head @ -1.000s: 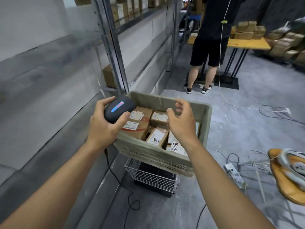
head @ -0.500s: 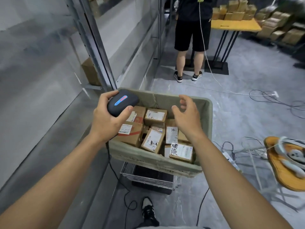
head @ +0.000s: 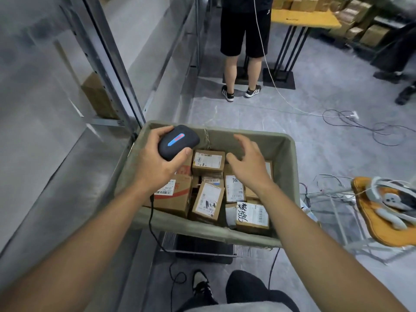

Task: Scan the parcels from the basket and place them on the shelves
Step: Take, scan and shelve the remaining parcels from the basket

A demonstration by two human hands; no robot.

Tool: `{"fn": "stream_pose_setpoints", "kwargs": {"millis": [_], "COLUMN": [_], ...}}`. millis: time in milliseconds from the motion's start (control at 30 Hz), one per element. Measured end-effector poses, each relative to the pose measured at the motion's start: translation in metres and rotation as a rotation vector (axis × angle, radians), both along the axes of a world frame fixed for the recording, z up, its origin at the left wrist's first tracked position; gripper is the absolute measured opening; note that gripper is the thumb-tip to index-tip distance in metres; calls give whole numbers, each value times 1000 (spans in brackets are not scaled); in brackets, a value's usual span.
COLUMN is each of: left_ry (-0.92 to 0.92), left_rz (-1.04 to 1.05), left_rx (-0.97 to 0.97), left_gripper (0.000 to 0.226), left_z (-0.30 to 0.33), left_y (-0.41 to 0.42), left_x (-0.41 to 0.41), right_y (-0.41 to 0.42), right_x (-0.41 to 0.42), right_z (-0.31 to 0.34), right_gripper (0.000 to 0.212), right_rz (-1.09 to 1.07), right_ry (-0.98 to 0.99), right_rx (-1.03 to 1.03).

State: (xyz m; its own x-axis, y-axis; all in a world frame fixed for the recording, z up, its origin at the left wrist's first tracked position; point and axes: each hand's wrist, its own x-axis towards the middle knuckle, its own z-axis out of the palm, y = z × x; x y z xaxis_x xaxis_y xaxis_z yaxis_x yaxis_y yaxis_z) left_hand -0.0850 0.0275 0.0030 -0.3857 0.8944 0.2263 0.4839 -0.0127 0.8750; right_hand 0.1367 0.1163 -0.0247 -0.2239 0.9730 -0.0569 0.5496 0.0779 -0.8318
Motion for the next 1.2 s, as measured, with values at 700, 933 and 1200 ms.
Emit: {"fn": "stream_pose_setpoints", "kwargs": {"millis": [700,933,1200], "left_ry": [-104,-101,-96], "left_rz": [37,37,43], "left_rx": [-159,-175,-239], "left_gripper": [65,65,71], "left_z": [-88,-112,-137], "left_y": [101,120,129], "left_x": [-24,-23,-21], "right_y": [123,156,189], "right_x": [-51,-60,-68], "right_z": [-114,-158,-212], "right_gripper": [64,68,98], "right_rz": [174,260,517], "right_ry": [-255,-379,-734], "right_rx": [-199,-216,-198]}}
